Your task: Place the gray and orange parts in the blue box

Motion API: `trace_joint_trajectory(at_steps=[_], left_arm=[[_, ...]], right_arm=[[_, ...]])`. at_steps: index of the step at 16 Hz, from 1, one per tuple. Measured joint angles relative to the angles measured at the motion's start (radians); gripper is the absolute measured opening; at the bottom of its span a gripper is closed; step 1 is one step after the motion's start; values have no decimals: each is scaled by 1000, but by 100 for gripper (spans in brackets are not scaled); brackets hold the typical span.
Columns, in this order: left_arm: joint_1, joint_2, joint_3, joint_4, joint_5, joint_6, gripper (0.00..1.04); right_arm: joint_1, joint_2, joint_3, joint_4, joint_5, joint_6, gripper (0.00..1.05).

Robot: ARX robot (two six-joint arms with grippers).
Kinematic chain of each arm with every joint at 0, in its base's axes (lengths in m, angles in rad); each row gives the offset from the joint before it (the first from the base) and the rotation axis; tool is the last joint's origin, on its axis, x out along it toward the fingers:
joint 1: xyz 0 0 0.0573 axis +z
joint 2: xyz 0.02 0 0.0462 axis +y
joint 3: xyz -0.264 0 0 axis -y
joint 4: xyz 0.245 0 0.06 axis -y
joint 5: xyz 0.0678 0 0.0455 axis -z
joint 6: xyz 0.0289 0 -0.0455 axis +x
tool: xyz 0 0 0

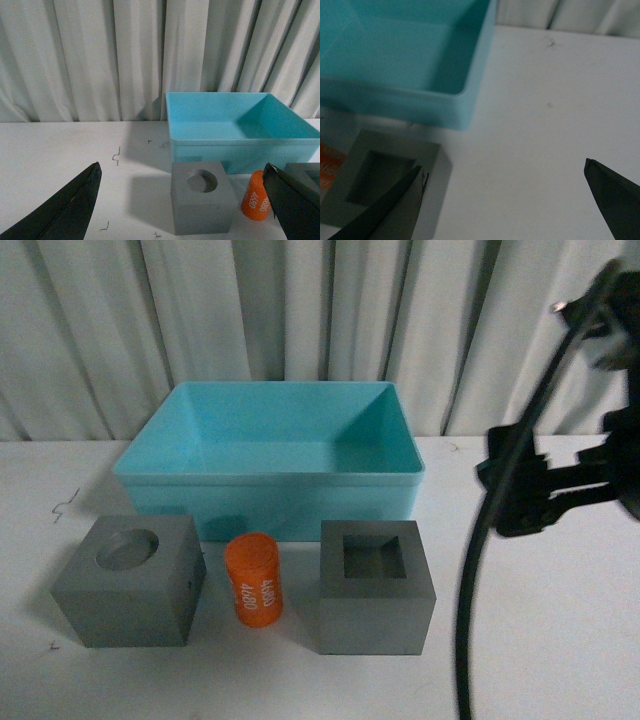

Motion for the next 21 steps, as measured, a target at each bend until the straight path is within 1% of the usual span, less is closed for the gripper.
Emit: trace_joint_trajectory(at_steps=[1,2,4,10,16,17,21], left_arm=[[0,0,0,0,0,0,98],[0,0,0,0,0,0,98],[0,0,0,0,0,0,98],[0,0,0,0,0,0,98],[0,0,0,0,0,0,98],[0,0,0,0,0,0,98],[0,0,0,0,0,0,98]], right_arm=[[57,48,27,-32,19,43,98],[87,81,49,-51,41,64,98],[114,124,81,-83,73,94,98],[146,233,169,-161,95,216,98],[171,306,206,-187,100,276,98],[172,311,209,-185,100,287,95],[173,324,216,-181,101,314,55]])
